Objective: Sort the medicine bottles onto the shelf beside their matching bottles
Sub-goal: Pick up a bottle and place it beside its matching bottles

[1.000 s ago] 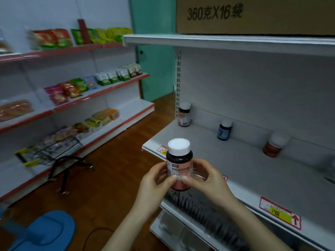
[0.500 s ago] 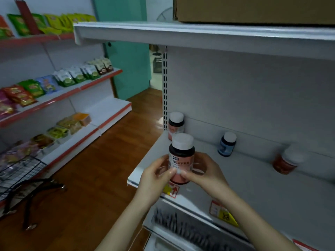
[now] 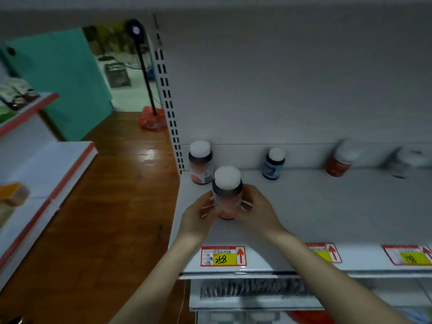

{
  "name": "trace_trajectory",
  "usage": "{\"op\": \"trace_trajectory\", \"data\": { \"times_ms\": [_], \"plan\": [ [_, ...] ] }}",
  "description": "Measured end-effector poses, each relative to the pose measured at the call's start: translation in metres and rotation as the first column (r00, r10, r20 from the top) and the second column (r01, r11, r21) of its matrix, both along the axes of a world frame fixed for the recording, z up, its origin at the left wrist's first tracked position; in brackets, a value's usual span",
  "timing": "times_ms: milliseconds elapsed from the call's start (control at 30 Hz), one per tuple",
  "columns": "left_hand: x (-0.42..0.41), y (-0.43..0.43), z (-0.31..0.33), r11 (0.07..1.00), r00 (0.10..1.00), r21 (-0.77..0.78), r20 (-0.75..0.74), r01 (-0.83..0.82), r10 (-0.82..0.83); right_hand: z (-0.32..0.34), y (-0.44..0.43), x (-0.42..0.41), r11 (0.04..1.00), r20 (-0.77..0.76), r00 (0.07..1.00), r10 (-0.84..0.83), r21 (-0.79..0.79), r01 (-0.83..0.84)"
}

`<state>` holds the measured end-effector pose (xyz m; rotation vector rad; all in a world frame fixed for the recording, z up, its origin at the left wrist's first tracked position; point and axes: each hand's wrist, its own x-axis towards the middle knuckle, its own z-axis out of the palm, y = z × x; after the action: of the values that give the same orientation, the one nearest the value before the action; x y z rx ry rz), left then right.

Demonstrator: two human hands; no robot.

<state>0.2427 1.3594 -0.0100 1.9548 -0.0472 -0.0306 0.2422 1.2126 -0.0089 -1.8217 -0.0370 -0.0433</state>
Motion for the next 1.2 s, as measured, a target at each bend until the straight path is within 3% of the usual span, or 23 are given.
{"op": "trace_trajectory", "data": {
  "times_ms": [267, 533, 1200],
  "plan": [
    [0.018, -0.005, -0.015, 0.998, 1.000, 0.061, -0.007, 0.030, -0.030, -0.015, 0.004, 0.014, 0.993, -0.023, 0.996, -0.086, -0.079, 0.084],
    [0.048, -0.021, -0.016, 0.986, 0.998, 0.166, 0.055, -0.002, -0.007, -0.015, 0.002, 0.054, 0.987, -0.039, 0.998, -0.052, -0.153, 0.045],
    [0.085, -0.031, -0.016, 0.988, 0.999, 0.157, -0.035, -0.007, 0.013, -0.017, 0.012, 0.102, 0.985, -0.039, 0.994, -0.100, -0.145, 0.094]
  ]
}}
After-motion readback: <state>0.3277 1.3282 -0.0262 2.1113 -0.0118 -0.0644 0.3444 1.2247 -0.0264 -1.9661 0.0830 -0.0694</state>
